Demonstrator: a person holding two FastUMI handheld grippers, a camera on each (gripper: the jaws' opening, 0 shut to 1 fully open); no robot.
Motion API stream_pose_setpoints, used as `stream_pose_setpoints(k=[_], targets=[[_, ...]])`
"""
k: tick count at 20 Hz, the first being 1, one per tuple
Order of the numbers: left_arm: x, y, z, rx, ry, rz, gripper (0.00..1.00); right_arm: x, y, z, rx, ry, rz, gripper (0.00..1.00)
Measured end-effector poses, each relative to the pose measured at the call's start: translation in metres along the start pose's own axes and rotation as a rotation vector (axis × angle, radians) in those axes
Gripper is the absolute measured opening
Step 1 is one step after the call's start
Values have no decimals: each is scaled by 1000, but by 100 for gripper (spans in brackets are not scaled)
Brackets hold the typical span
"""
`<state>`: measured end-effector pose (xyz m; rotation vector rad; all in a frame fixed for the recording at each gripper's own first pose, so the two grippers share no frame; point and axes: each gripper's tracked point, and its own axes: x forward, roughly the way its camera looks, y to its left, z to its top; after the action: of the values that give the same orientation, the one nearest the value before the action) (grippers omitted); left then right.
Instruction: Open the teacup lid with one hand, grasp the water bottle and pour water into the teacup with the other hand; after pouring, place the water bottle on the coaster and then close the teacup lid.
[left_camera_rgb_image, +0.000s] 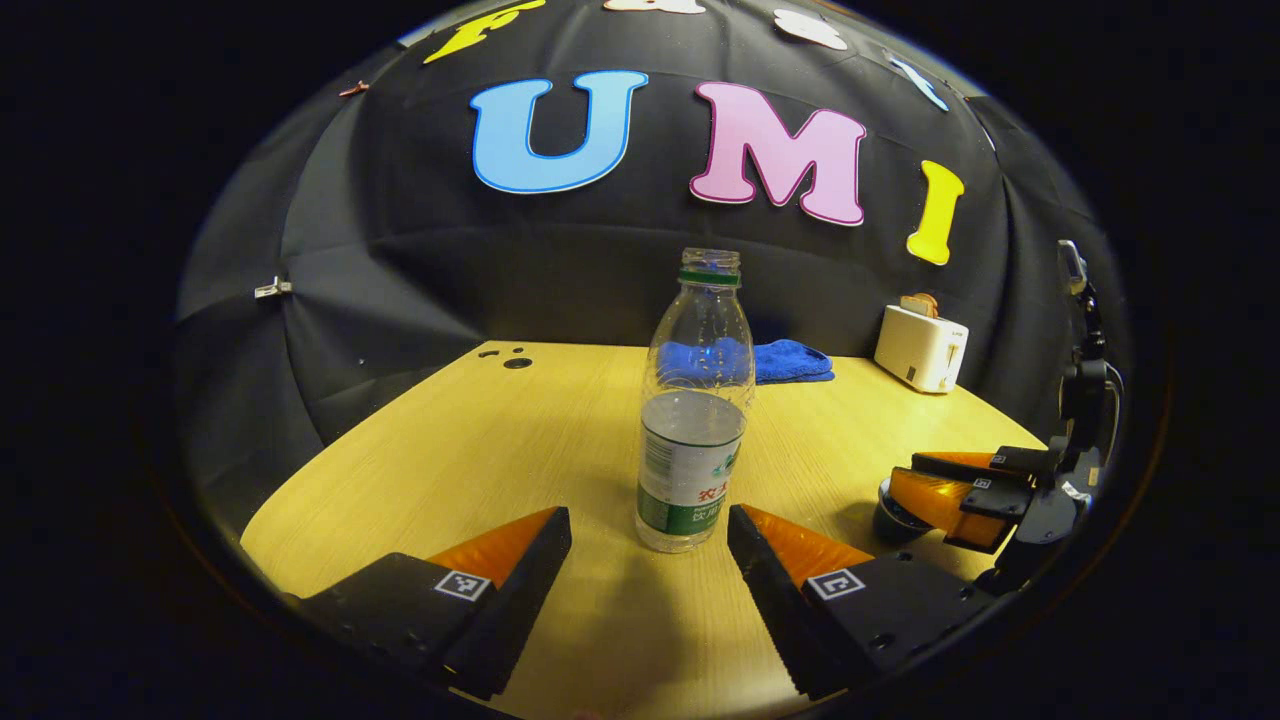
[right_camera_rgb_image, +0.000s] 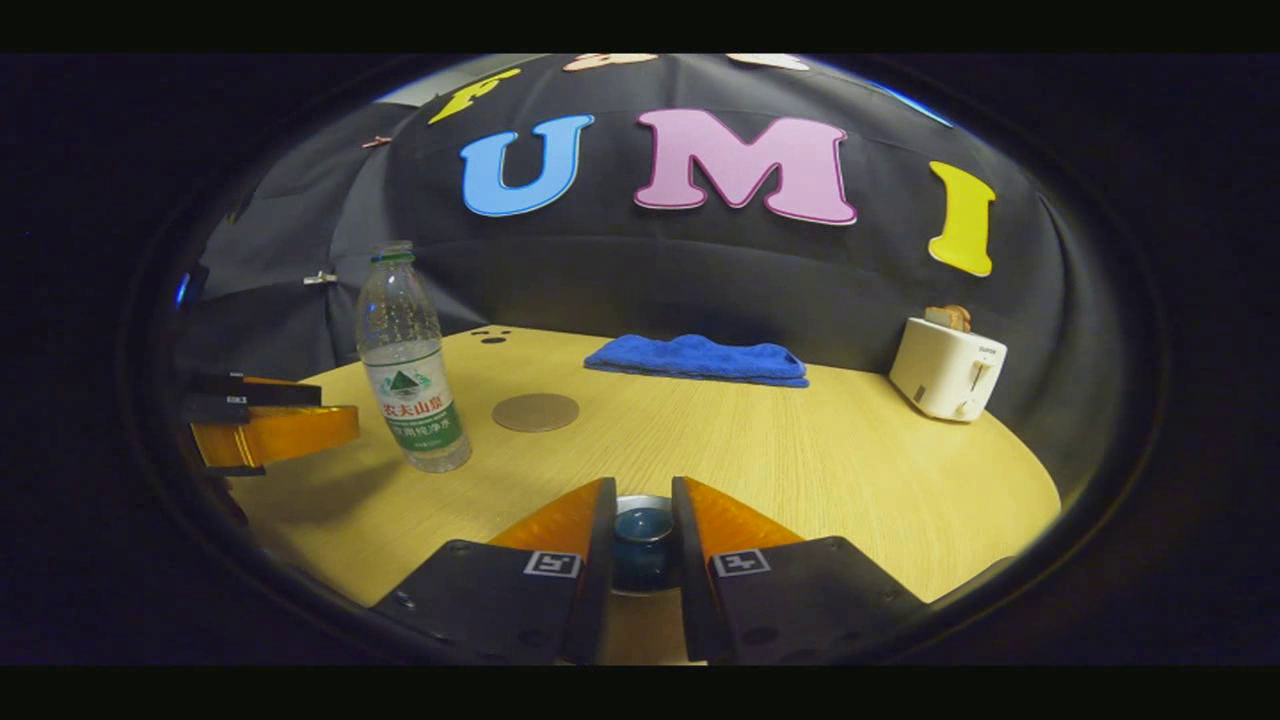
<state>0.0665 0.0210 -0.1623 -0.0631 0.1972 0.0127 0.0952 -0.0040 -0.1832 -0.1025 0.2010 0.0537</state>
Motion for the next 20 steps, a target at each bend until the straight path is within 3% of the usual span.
stream_pose_setpoints(k=[1, 2, 4, 7, 8, 13, 14, 15, 16, 17, 18, 20], targets=[[0, 0, -3, 0, 1, 2, 99, 0, 0, 1, 4, 6, 5, 33], [0, 1, -3, -1, 2, 5, 99, -1, 1, 0, 6, 10, 13, 26], [0, 2, -2, -4, 0, 6, 99, -3, 1, 1, 5, 15, 23, 30], [1, 1, -1, 1, -7, -4, 99, -4, 0, 3, 9, 29, 39, 22], [1, -1, -1, 9, -8, -12, 99, -4, 0, 4, 18, 30, 41, 28], [11, -9, 3, 44, -21, -58, 99, -9, -1, 24, 33, 8, 48, 28], [16, -12, 6, 41, -25, -70, 99, -9, 0, 28, 40, 6, 50, 33], [22, -15, 7, 39, -28, -81, 99, -10, -2, 32, 44, 3, 49, 22], [29, -16, 9, 38, -37, -85, 99, -11, -3, 35, 47, 0, 48, 33], [36, -17, 12, 37, -47, -88, 99, -12, -5, 39, 49, -3, 45, 22], [43, -19, 17, 40, -63, -96, 99, -13, -8, 43, 51, -6, 43, 28], [59, -25, 23, 60, -82, -117, 99, -17, -13, 49, 59, -10, 37, 22]])
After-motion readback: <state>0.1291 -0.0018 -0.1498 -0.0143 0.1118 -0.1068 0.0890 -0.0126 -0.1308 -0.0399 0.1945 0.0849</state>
